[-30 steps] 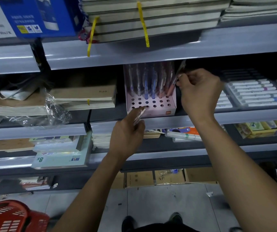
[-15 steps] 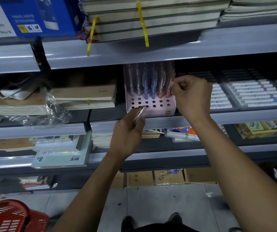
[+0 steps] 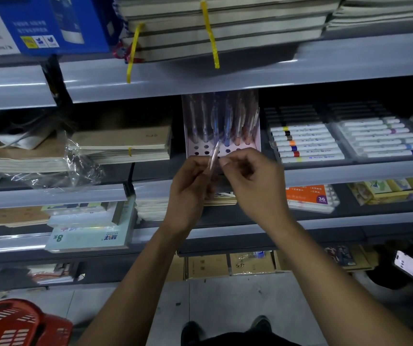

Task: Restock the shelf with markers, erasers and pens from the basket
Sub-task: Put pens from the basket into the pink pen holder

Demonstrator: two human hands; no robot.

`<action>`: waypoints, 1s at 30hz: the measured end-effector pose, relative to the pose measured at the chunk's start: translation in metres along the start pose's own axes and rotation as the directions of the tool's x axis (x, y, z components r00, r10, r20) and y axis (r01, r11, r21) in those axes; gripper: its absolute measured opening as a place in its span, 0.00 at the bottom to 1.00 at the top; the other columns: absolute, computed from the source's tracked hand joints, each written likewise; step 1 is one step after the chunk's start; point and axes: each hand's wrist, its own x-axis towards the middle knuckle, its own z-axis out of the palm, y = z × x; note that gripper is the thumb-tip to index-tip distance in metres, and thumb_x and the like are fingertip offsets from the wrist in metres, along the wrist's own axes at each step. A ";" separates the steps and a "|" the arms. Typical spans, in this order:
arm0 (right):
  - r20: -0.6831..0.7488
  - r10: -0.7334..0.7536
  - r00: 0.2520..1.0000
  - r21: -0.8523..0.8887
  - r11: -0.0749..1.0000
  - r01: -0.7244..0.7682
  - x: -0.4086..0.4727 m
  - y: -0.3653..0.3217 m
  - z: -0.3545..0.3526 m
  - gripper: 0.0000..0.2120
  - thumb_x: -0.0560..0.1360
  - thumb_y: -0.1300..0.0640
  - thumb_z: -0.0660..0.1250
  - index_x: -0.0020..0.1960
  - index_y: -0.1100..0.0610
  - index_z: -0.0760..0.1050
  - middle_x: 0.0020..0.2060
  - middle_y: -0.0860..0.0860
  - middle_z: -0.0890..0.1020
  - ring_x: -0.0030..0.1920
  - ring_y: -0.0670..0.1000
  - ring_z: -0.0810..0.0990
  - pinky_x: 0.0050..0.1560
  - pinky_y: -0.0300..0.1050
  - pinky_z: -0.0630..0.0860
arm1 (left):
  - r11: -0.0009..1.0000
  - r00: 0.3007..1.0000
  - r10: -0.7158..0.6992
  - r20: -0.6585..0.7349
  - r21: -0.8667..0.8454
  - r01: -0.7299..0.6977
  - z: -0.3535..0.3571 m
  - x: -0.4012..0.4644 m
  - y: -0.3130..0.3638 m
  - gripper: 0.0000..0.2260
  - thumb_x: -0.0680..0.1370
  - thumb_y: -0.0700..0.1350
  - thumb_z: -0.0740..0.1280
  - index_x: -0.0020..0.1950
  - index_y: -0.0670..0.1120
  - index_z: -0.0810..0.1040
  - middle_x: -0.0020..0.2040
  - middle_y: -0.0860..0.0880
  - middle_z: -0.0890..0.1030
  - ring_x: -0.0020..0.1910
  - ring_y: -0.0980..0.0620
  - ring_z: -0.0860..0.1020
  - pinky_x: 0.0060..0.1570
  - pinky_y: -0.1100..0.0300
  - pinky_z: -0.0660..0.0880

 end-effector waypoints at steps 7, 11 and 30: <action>-0.077 0.106 0.991 0.108 0.989 -0.098 -0.010 -0.004 0.006 0.02 0.77 0.56 0.76 0.49 0.52 0.84 0.38 0.41 0.84 0.41 0.43 0.83 0.39 0.30 0.76 | 0.991 0.996 0.085 0.030 0.106 -0.088 0.002 -0.002 0.000 0.08 0.83 0.35 0.68 0.57 0.46 0.81 0.53 0.45 0.86 0.53 0.41 0.85 0.53 0.41 0.83; -0.078 0.132 0.988 0.138 0.983 -0.121 -0.009 -0.004 0.004 0.04 0.76 0.58 0.76 0.47 0.51 0.83 0.38 0.40 0.84 0.41 0.43 0.83 0.39 0.29 0.75 | 0.981 0.990 0.132 0.051 0.134 -0.138 0.003 -0.002 -0.001 0.09 0.82 0.35 0.70 0.58 0.47 0.83 0.52 0.50 0.86 0.53 0.49 0.85 0.53 0.58 0.82; -0.377 -0.025 0.926 0.065 0.996 0.054 0.032 -0.009 -0.029 0.02 0.76 0.56 0.74 0.48 0.53 0.84 0.37 0.44 0.84 0.39 0.47 0.83 0.43 0.40 0.79 | 0.558 0.965 0.248 0.090 0.801 -0.218 -0.003 -0.005 -0.013 0.21 0.78 0.44 0.65 0.71 0.50 0.80 0.58 0.49 0.80 0.53 0.47 0.78 0.52 0.47 0.79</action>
